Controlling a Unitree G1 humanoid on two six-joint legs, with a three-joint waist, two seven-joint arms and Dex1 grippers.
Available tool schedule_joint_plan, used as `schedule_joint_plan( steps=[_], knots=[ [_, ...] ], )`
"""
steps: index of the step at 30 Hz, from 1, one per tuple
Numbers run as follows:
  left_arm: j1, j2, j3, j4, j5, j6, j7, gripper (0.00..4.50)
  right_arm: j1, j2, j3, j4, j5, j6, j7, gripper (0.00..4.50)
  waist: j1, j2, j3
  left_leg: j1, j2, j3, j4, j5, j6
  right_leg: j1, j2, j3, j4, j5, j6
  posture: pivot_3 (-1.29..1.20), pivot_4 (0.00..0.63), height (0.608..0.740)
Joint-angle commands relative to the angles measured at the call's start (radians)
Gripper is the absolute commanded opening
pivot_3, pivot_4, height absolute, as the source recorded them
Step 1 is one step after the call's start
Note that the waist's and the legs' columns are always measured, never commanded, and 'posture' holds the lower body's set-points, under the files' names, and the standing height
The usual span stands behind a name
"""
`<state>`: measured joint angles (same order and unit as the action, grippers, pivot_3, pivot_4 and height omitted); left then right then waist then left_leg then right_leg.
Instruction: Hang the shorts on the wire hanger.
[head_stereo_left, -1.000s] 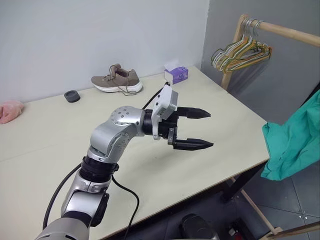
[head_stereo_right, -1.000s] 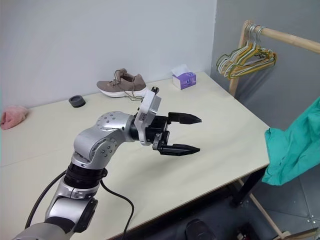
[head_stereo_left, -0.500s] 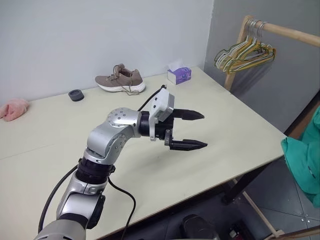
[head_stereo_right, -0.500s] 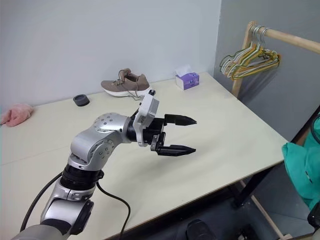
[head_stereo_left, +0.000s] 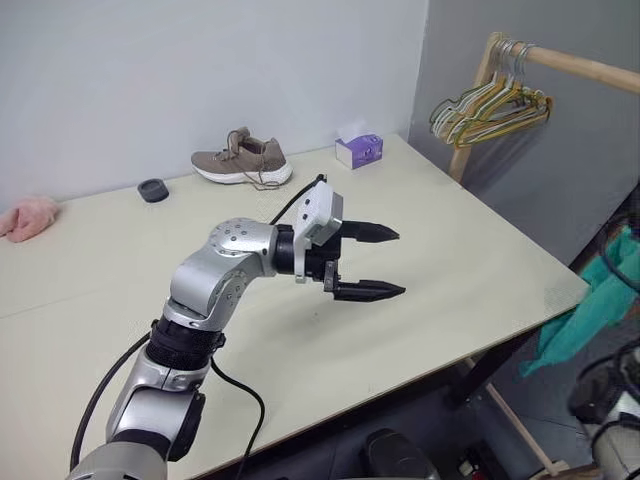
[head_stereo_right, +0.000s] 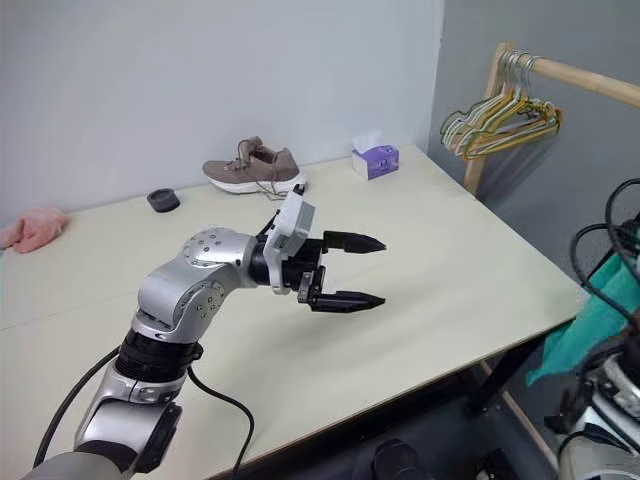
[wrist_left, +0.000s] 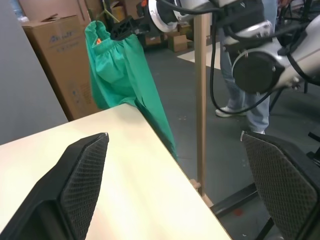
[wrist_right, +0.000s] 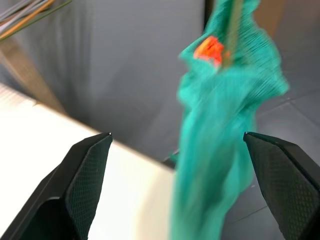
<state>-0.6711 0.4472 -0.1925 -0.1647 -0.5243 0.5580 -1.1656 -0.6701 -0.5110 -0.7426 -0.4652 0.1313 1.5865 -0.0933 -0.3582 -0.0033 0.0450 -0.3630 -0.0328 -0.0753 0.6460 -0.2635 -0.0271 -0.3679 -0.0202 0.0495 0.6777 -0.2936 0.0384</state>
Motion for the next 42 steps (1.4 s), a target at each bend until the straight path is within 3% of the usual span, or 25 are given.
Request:
schedule_joint_plan(
  steps=[1,8,13,19,23,29,36,39,42],
  knots=[
    [-0.013,0.015,0.007,0.014,0.014,-0.027,-0.005,4.5,0.034,0.053,0.066,-0.18,-0.046,0.009,-0.035,4.49,0.0,0.0,0.0,0.0,0.0,0.0,0.0,0.0,0.0,-0.001,0.0,0.0,0.0,0.0,0.0,-0.39,0.0,0.74],
    [0.019,0.044,0.041,0.041,0.075,-0.069,0.057,4.5,0.161,0.049,0.295,-0.334,-0.072,-0.237,0.002,4.49,-0.001,0.0,0.0,-0.001,0.0,0.0,0.0,0.0,0.0,-0.002,0.0,0.0,0.0,0.0,0.0,-0.37,0.0,0.74],
    [0.051,0.055,0.118,0.146,0.228,-0.134,0.315,4.5,0.223,0.119,0.445,-0.352,-0.04,-0.508,0.079,4.49,-0.004,-0.001,0.0,0.0,0.002,-0.001,0.0,0.0,0.0,-0.002,0.001,-0.002,0.0,0.0,0.0,-0.33,0.0,0.74],
    [0.173,0.021,0.283,0.128,0.347,-0.103,0.69,4.5,0.287,0.18,0.638,-0.109,-0.003,-0.807,0.241,4.49,0.013,-0.008,-0.003,-0.001,0.003,-0.004,0.0,0.0,0.0,-0.002,-0.002,-0.003,0.0,0.0,0.0,-0.24,0.0,0.74],
    [0.335,-0.036,0.399,0.038,0.381,-0.074,0.888,4.5,0.303,0.212,0.735,0.188,-0.023,-1.115,0.346,4.49,0.063,-0.01,-0.003,0.001,0.003,-0.004,0.0,0.0,0.0,-0.002,-0.002,-0.003,0.001,0.001,-0.001,-0.13,0.0,0.74],
    [0.525,-0.129,0.495,-0.056,0.392,-0.067,1.043,4.5,0.265,0.299,0.776,0.472,-0.008,-1.353,0.43,4.49,0.184,-0.013,-0.002,0.0,0.004,-0.006,0.0,0.0,0.0,-0.002,-0.002,-0.006,0.003,0.004,-0.006,-0.02,0.0,0.74],
    [0.568,-0.125,0.53,-0.098,0.351,-0.048,1.035,4.5,0.205,0.341,0.801,0.661,-0.011,-1.49,0.502,4.49,0.318,-0.015,-0.002,0.001,0.004,-0.006,0.001,0.001,-0.001,-0.002,0.0,-0.007,0.003,0.008,-0.013,0.08,0.017,0.74],
    [0.588,-0.093,0.536,-0.115,0.34,-0.038,0.998,4.5,0.189,0.33,0.798,0.701,-0.002,-1.504,0.54,4.49,0.35,-0.016,-0.002,0.001,0.004,-0.005,0.001,0.001,-0.001,-0.002,0.001,-0.007,0.002,0.008,-0.013,0.1,0.001,0.74],
    [0.574,-0.054,0.535,-0.118,0.324,-0.033,0.961,4.5,0.156,0.322,0.792,0.744,0.001,-1.505,0.562,4.49,0.362,-0.016,-0.002,0.002,0.004,-0.005,0.0,0.001,-0.001,-0.002,0.002,-0.007,0.002,0.008,-0.013,0.13,0.043,0.74]
  ],
)
